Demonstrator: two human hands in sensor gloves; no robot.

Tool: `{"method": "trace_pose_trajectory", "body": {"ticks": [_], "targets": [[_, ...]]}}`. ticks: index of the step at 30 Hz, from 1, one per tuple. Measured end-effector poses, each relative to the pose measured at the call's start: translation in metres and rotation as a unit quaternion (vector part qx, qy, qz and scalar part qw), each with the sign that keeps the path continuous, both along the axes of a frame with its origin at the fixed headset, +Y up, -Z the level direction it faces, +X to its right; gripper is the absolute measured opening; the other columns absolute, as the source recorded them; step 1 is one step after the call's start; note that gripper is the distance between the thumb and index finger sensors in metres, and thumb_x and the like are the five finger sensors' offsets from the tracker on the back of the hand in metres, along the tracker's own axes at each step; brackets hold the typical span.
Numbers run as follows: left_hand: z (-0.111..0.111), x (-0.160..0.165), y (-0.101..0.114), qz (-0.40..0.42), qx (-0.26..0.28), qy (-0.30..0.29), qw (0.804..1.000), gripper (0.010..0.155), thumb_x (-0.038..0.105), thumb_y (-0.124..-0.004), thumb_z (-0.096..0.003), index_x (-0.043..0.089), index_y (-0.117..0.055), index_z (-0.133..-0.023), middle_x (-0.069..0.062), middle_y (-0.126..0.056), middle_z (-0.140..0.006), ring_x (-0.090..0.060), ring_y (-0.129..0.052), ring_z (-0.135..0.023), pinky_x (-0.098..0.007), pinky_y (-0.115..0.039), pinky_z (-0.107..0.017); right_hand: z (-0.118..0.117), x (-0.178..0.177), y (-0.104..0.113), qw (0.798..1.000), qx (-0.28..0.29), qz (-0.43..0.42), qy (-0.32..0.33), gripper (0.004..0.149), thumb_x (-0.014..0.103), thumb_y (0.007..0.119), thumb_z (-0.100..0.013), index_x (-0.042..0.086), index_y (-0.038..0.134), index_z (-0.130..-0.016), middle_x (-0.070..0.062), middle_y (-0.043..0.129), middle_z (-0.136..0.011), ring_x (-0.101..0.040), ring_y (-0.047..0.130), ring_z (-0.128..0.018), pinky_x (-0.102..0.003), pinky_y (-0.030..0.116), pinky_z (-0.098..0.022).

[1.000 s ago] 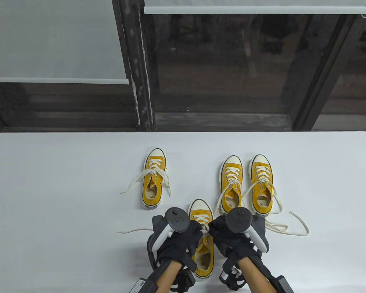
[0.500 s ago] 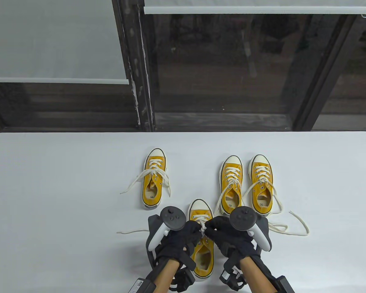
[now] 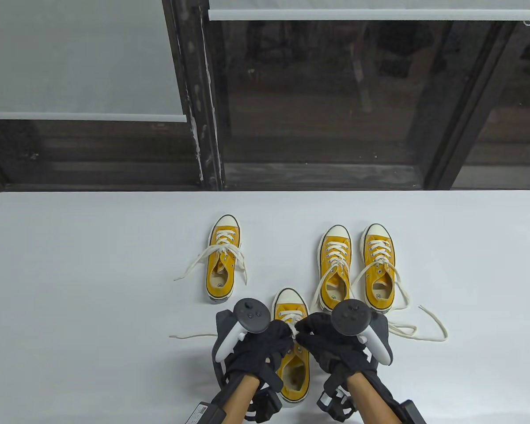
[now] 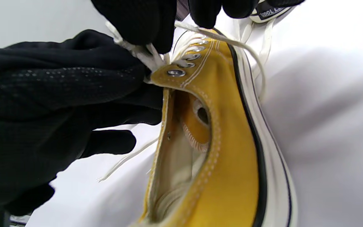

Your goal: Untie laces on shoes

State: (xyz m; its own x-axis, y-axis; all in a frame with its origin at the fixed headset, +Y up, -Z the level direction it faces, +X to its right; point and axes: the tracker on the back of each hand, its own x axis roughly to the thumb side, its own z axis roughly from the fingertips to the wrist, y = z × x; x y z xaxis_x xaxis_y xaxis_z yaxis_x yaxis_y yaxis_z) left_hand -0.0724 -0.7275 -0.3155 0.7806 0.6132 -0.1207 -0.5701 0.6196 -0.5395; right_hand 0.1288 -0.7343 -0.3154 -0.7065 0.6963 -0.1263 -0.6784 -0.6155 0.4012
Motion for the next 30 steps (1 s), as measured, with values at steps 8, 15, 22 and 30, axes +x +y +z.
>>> {"method": "trace_pose_trajectory", "body": {"ticks": [8, 15, 22, 30], "targets": [[-0.0008, -0.0020, -0.0003, -0.004, 0.001, 0.007, 1.000, 0.041, 0.042, -0.074, -0.0622, 0.032, -0.067, -0.102, 0.009, -0.080, -0.098, -0.021, -0.064, -0.109, -0.066, -0.040, -0.081, -0.0006, 0.0025, -0.0007, 1.000, -0.001, 0.010, -0.023, 0.035, 0.037, 0.067, -0.065, 0.027, 0.069, -0.098, -0.013, 0.041, -0.115, -0.044, 0.040, -0.107, -0.063, 0.042, -0.074], [-0.0010, -0.0019, 0.0005, -0.007, 0.008, 0.003, 1.000, 0.040, 0.040, -0.075, -0.0622, 0.034, -0.069, -0.101, 0.009, -0.080, -0.099, -0.021, -0.063, -0.110, -0.066, -0.041, -0.082, -0.0031, 0.0025, -0.0032, 0.999, -0.029, -0.031, 0.022, 0.061, 0.027, 0.071, -0.063, 0.027, 0.041, -0.116, -0.019, 0.027, -0.118, -0.048, 0.030, -0.107, -0.067, 0.038, -0.074], [-0.0014, -0.0044, -0.0006, -0.012, 0.007, 0.013, 1.000, 0.041, 0.042, -0.077, -0.0608, 0.032, -0.070, -0.100, 0.007, -0.082, -0.097, -0.022, -0.066, -0.108, -0.066, -0.042, -0.081, -0.0009, 0.0024, -0.0011, 1.000, 0.002, 0.001, -0.005, 0.037, 0.040, 0.065, -0.066, 0.026, 0.067, -0.099, -0.012, 0.038, -0.116, -0.043, 0.036, -0.108, -0.065, 0.040, -0.075], [-0.0017, -0.0024, -0.0009, -0.006, 0.003, 0.005, 1.000, 0.042, 0.042, -0.074, -0.0621, 0.032, -0.069, -0.102, 0.006, -0.074, -0.102, -0.024, -0.059, -0.112, -0.067, -0.038, -0.081, -0.0003, 0.0019, -0.0003, 1.000, -0.005, -0.013, 0.001, 0.037, 0.038, 0.064, -0.066, 0.022, 0.067, -0.099, -0.013, 0.038, -0.116, -0.044, 0.035, -0.108, -0.065, 0.039, -0.075]]}}
